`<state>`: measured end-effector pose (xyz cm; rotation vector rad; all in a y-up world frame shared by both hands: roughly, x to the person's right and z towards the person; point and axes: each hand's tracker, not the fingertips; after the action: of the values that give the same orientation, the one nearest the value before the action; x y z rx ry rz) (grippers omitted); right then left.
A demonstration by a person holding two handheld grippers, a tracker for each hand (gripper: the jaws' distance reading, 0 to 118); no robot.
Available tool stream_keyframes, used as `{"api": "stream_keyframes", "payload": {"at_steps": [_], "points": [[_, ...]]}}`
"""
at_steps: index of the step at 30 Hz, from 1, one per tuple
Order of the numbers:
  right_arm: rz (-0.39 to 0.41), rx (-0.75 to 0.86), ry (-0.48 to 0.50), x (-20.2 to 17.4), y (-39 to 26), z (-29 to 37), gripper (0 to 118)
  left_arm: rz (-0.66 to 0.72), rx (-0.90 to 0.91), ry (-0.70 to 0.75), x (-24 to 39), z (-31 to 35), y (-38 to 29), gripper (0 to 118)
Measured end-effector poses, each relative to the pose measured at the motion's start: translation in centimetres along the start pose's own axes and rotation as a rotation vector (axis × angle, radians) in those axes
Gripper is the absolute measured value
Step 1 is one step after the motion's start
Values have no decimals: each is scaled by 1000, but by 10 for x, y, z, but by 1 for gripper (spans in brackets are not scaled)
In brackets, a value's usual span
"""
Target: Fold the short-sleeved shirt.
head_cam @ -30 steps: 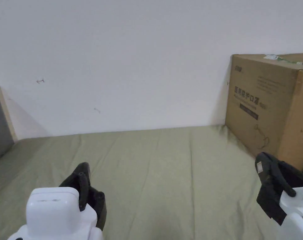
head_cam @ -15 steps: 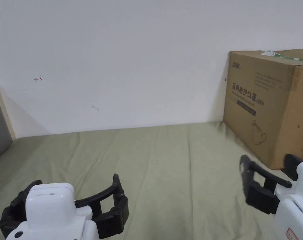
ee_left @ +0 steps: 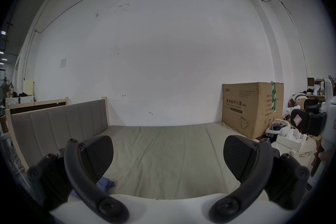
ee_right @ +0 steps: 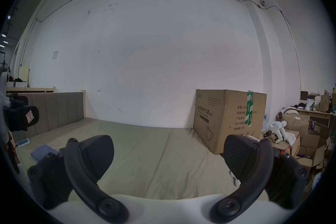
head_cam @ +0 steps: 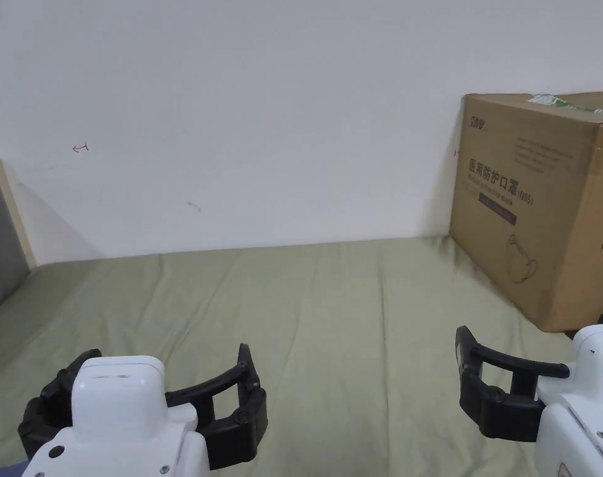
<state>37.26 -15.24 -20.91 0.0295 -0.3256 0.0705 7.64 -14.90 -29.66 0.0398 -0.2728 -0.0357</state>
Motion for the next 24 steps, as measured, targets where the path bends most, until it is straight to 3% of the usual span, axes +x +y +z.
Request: {"api": "stream_keyframes", "payload": {"at_steps": [18,24], "points": [[-22,-40,30,2,-2,-2,118,4,-8,3,-4,-5,-3,118],[-26,-39,45,-1,-2,-3,118,67,-45,-54,-6,-9,-6,118]]}}
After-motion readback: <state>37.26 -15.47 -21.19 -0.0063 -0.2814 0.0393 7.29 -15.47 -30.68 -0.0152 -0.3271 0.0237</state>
